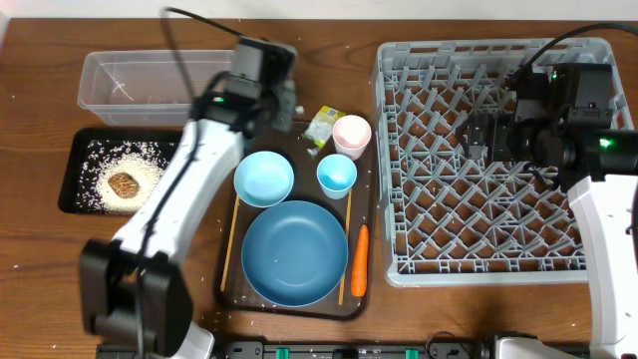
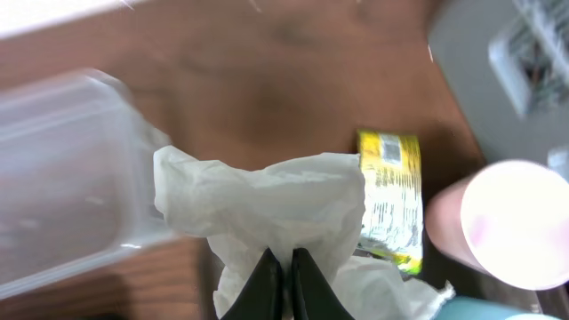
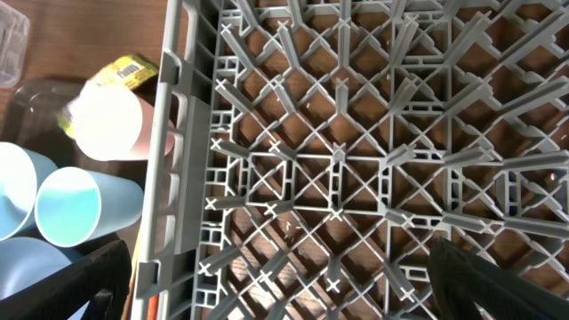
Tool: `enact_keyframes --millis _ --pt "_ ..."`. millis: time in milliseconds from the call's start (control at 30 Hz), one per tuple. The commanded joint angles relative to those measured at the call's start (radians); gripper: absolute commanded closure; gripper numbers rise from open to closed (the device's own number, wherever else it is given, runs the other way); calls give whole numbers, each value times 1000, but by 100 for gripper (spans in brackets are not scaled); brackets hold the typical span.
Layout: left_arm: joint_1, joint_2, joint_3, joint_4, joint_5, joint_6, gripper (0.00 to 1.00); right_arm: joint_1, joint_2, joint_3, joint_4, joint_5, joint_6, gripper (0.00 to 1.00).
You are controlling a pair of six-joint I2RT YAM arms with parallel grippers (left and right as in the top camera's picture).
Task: Sort waste into correct bins and load items into the dishwasher rack
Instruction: 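Grasp the white tissue with the left gripper and lift, then carry the tissue left over the clear plastic bin and release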
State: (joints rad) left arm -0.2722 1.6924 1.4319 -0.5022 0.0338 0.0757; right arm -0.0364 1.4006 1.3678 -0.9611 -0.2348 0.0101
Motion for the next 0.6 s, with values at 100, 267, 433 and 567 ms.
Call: enact_keyframes --millis 100,267,433,567 --pt "116 8 14 57 -45 -8 94 -9 10 3 0 -1 -11 1" --pt "207 39 14 166 -45 -5 94 -9 10 3 3 -1 -11 1" --pt "277 113 14 272 -45 -5 94 -9 11 3 0 -1 -11 1" --pt "296 183 14 320 -45 -5 60 -9 13 3 0 -1 -11 1"
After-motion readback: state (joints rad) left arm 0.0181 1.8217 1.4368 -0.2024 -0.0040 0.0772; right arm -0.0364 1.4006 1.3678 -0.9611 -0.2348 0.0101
